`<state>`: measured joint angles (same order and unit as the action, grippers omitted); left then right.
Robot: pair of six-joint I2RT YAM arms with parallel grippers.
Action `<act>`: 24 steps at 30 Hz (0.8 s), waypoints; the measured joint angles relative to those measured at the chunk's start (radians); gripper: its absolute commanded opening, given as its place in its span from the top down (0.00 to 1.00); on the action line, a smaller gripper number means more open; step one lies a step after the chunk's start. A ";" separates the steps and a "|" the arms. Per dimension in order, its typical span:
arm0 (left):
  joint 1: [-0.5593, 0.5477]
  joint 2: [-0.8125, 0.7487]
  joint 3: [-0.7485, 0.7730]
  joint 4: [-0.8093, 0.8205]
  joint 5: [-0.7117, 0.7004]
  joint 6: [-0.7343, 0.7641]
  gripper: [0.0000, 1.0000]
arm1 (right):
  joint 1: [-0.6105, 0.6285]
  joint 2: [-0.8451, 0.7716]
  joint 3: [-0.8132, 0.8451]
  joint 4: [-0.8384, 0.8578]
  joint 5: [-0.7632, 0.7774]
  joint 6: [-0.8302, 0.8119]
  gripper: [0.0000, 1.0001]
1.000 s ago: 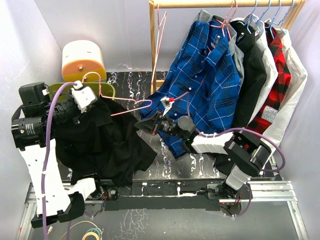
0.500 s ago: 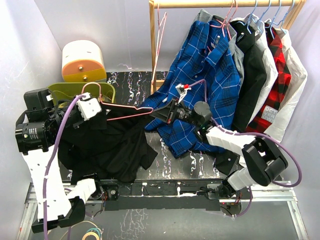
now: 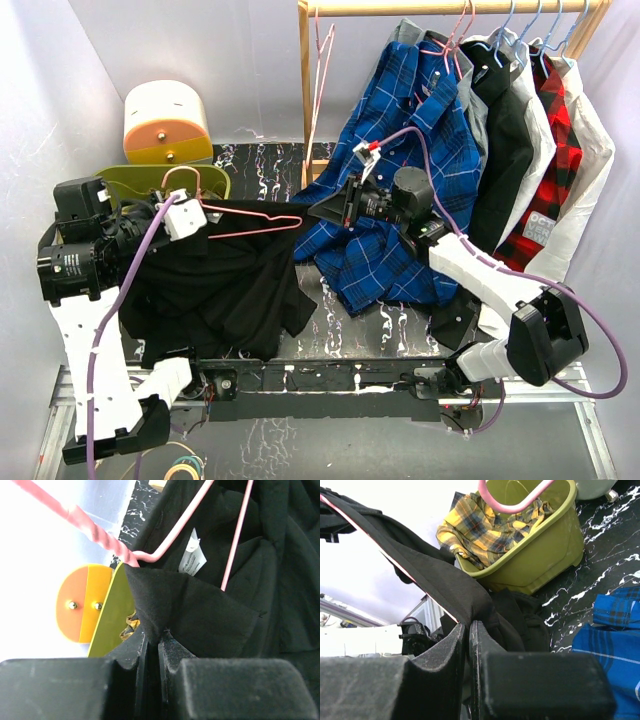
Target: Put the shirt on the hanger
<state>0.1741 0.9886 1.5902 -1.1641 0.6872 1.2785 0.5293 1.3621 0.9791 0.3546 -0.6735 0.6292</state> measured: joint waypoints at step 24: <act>0.014 -0.006 -0.089 0.223 -0.176 -0.205 1.00 | 0.330 0.254 0.559 -0.570 0.158 0.126 0.92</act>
<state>0.1883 0.9829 1.5017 -0.9409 0.5114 1.0737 0.8597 1.6165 1.5379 -0.2157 -0.5156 0.7551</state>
